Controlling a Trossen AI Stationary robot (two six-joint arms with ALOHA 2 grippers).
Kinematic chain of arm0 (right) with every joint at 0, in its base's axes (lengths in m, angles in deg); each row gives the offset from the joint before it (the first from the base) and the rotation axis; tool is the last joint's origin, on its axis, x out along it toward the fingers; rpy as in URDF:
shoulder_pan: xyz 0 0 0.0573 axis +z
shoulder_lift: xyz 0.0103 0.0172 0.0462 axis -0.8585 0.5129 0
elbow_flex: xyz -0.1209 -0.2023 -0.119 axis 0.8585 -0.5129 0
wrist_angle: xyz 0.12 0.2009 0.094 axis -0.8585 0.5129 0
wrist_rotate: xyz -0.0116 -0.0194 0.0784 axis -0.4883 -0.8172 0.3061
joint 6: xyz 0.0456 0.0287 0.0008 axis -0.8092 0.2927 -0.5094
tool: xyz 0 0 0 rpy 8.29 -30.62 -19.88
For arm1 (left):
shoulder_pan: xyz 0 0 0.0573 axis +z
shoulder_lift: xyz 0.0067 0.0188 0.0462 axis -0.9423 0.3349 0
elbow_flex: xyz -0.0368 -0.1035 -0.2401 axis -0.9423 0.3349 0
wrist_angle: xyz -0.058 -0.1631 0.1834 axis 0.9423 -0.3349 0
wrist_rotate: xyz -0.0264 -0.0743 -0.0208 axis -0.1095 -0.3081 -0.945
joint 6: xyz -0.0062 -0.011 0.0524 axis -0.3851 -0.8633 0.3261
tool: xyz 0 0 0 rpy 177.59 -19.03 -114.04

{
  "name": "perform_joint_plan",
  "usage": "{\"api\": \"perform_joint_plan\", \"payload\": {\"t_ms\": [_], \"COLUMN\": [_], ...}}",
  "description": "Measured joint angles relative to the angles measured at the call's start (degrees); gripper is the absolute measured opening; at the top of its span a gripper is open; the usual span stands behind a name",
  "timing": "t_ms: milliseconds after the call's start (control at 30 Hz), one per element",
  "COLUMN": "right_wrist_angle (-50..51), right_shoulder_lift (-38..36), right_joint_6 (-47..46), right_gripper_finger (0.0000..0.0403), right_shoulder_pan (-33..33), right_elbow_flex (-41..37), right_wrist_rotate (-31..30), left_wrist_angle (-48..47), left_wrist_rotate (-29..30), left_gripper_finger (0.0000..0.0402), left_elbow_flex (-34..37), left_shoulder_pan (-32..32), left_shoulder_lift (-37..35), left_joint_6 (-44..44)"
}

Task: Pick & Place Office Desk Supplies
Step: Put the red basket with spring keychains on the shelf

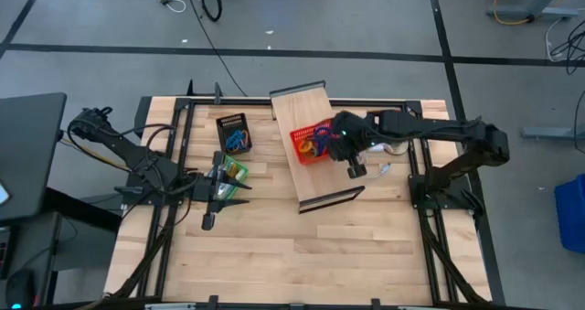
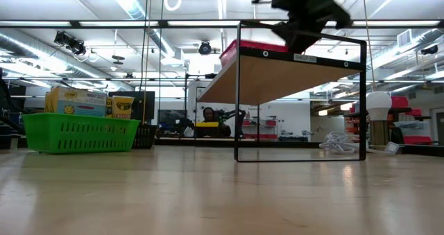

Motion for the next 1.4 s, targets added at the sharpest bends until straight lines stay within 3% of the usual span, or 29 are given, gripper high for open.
{"api": "perform_joint_plan", "payload": {"t_ms": [333,767,933,1400], "right_wrist_angle": [-3.05,-3.16,-3.37,-6.58], "right_shoulder_lift": [4.54,8.66,8.74,8.63], "right_joint_6": [8.99,13.28,11.42,10.49], "right_gripper_finger": [0.0002,0.0003,0.0034,0.0114], "right_shoulder_pan": [-9.16,-14.08,-13.64,-11.49], "right_elbow_flex": [2.22,6.25,6.25,6.29], "right_wrist_rotate": [3.62,6.54,6.06,-2.69], "left_wrist_angle": [0.35,0.42,0.39,0.42], "left_wrist_rotate": [0.0,0.0,0.0,-0.02], "left_gripper_finger": [0.0146,0.0146,0.0146,0.0146], "left_elbow_flex": [0.0,0.0,0.0,0.0], "left_shoulder_pan": [0.02,0.02,0.02,0.02], "left_shoulder_lift": [0.0,0.0,0.0,0.0], "left_joint_6": [-0.27,-0.32,-0.29,-0.27]}}
